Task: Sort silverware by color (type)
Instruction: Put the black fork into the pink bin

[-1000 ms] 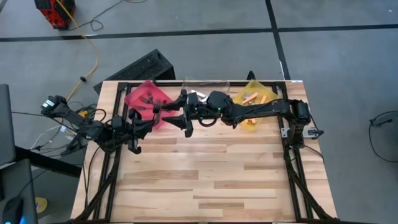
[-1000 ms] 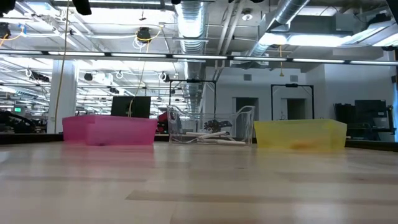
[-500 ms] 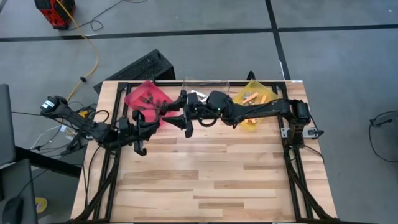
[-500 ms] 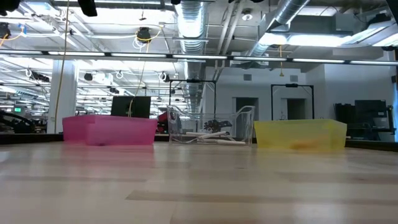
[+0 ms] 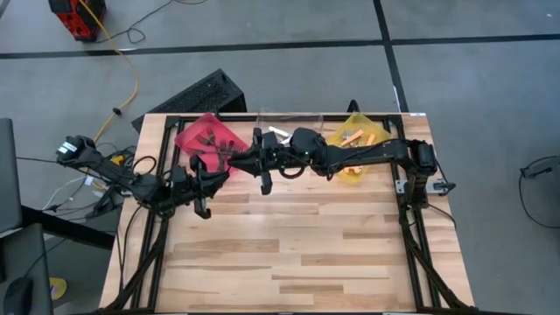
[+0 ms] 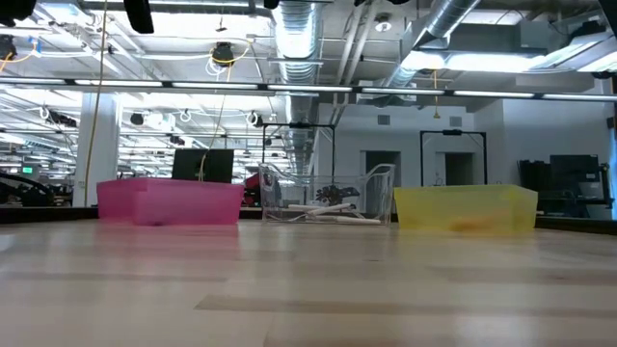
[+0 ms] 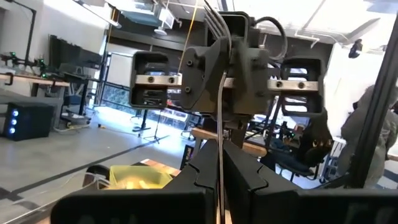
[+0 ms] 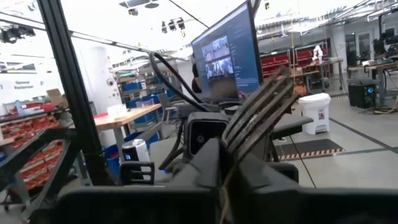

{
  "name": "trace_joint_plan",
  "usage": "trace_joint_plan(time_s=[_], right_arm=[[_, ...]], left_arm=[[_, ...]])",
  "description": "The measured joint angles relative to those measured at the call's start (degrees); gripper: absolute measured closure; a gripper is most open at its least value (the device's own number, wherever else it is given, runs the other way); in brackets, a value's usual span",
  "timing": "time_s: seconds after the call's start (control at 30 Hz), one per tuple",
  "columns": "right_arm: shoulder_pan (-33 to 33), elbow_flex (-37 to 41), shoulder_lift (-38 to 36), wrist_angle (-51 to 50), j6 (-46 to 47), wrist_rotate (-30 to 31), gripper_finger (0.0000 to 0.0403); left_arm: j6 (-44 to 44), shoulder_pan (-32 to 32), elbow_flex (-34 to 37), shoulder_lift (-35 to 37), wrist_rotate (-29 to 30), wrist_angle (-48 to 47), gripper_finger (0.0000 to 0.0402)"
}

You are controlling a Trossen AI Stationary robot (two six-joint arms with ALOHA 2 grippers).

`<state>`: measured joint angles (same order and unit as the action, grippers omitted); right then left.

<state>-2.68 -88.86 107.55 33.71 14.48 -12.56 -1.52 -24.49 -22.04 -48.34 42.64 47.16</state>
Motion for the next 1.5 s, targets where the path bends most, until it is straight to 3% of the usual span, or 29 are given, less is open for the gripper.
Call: trace_joint_plan(time_s=[0.07,0.4,0.5,0.7,0.93,1.2,1.5], right_arm=[[-0.1,0.0,0.0,-0.5,-0.2,-0.1,0.0379],[0.0,0.0,0.0,-0.7,0.2,0.6,0.0381],[0.0,0.0,0.0,-1.0,0.5,0.7,0.0381],[0.1,0.0,0.0,-0.9,0.6,0.6,0.0381],[-0.4,0.1,-2.4,-2.7,0.5,0.8,0.0381],[-2.5,0.0,-11.6,-17.3,-6.6,3.6,0.0381],[-0.9,0.0,-27.4,-43.9,-17.8,20.2,0.0381]], left_arm=[[0.0,0.2,0.0,0.0,-0.2,0.1,0.0402],[-0.7,0.2,0.0,0.0,1.1,-0.3,0.0394],[-1.3,0.2,0.0,0.0,1.3,-0.2,0.0369],[-3.2,0.2,0.0,0.0,-4.2,-0.2,0.0294],[-7.8,0.2,0.0,3.4,-4.0,-2.6,0.0232],[-8.1,0.1,0.0,12.7,-3.8,-9.6,0.0224],[-10.2,0.1,0.0,21.8,-4.6,-19.2,0.0223]])
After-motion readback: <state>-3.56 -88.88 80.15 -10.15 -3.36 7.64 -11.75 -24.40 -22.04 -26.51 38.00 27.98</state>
